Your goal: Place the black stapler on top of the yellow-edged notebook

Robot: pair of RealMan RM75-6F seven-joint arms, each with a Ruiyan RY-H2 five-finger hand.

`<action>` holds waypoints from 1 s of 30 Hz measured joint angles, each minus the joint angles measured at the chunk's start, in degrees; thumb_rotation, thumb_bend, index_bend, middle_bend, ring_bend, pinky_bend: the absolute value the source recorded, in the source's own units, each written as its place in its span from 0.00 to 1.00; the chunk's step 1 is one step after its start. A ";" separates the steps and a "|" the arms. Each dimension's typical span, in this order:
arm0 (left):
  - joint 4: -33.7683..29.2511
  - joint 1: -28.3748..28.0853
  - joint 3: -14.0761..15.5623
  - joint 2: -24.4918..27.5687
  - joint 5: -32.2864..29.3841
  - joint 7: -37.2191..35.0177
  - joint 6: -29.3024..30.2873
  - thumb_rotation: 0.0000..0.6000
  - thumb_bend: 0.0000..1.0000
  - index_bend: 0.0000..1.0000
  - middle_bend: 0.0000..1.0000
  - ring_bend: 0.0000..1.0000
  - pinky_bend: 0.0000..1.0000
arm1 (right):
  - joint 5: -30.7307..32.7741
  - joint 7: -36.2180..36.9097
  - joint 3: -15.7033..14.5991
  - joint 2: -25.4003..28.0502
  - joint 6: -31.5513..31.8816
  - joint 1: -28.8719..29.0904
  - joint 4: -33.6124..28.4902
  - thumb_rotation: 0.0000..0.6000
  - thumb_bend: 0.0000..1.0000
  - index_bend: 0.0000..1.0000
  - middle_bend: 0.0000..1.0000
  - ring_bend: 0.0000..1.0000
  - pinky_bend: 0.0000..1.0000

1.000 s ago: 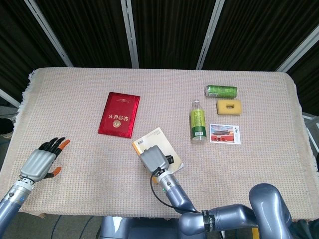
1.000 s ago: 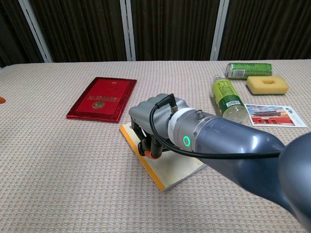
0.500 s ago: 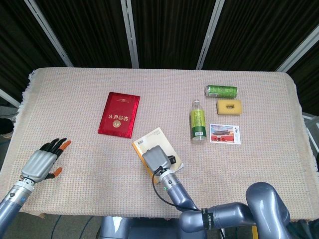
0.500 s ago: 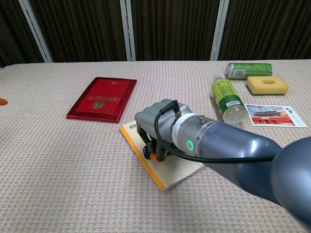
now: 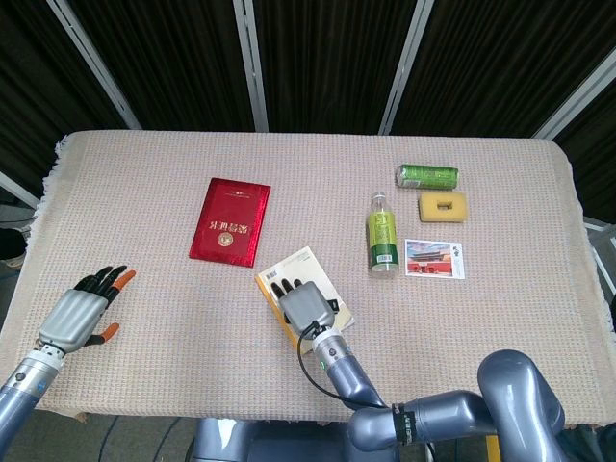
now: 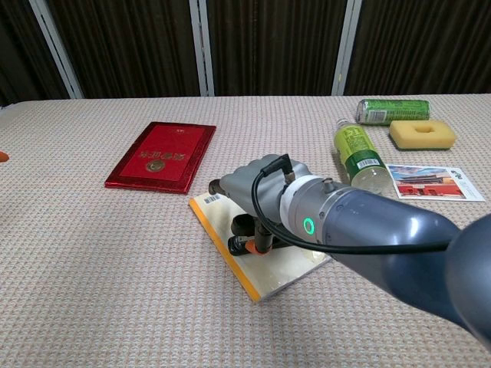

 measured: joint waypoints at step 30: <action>-2.04 5.00 -0.93 0.83 3.20 2.24 12.37 1.00 0.33 0.00 0.00 0.00 0.12 | -41.11 42.39 -33.88 31.39 45.36 -39.65 -12.01 1.00 0.19 0.00 0.00 0.00 0.00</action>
